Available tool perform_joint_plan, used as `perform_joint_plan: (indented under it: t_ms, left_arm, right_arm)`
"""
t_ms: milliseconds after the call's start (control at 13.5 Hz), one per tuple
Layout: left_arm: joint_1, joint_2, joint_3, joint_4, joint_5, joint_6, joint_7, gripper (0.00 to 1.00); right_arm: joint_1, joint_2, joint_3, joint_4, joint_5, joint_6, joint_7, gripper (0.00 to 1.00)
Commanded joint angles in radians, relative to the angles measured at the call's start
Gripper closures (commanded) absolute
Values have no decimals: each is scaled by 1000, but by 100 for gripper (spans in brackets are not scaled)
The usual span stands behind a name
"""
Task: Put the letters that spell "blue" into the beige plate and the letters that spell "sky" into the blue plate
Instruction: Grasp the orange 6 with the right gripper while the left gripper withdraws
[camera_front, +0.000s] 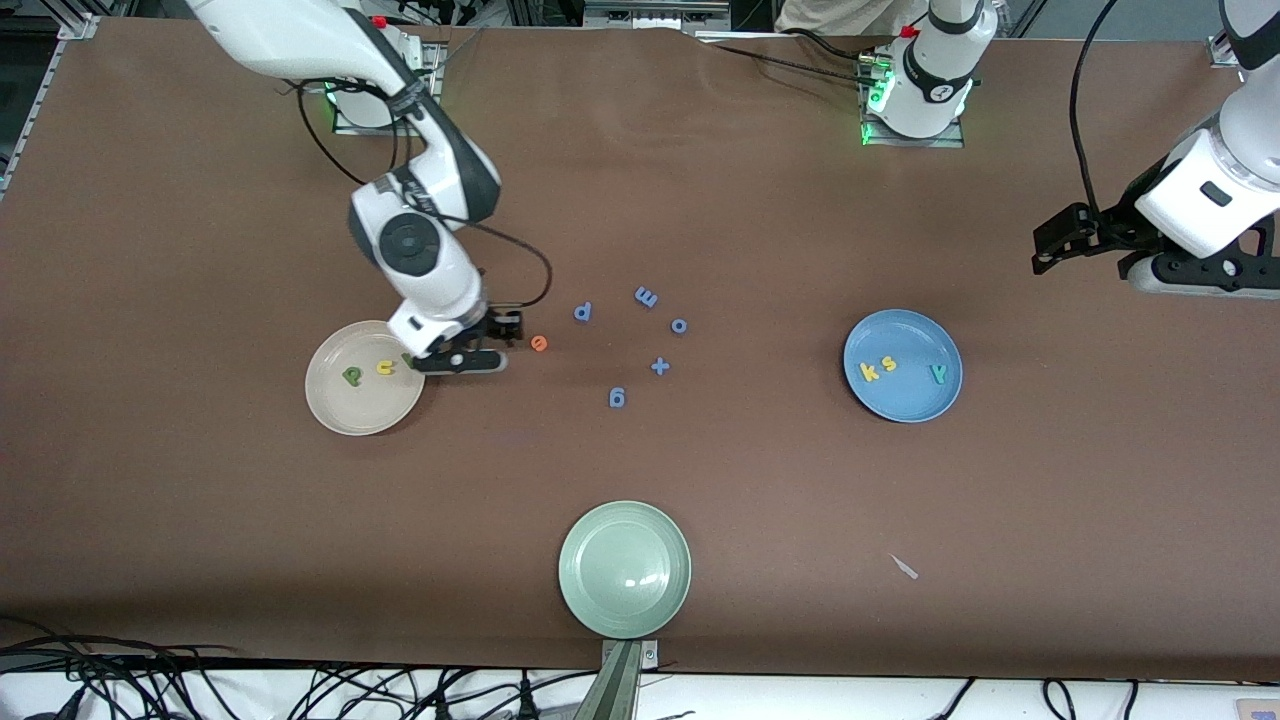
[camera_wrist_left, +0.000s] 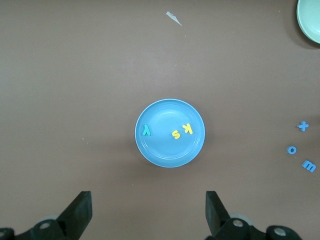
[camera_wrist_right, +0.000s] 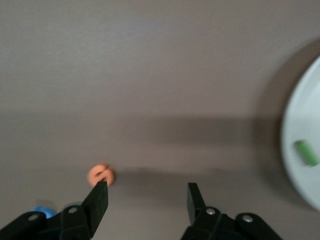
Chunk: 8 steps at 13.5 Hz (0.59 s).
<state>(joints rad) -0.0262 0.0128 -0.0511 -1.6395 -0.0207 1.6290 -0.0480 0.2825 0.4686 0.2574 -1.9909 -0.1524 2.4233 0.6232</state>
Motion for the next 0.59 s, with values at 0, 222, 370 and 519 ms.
perform_joint_plan:
  t_ms: [0,222,370,519]
  left_arm:
    - [-11,-21,14,-29,-11,20,11,0]
    - [-9,-19,14,-29,-10,18,10,0]
    - [-8,-25,10,-31,46,14,13,0]
    - [-5,-27,16,-34,50,-15,11,0]
  right_arm:
    - [39,56,-1,34,4,46,102,27]
    - [66,80,-1,27,-6,86,144,27]
    - [66,88,-1,20,-24,100,144,27]
    - [66,97,-1,21,-29,111,144,27]
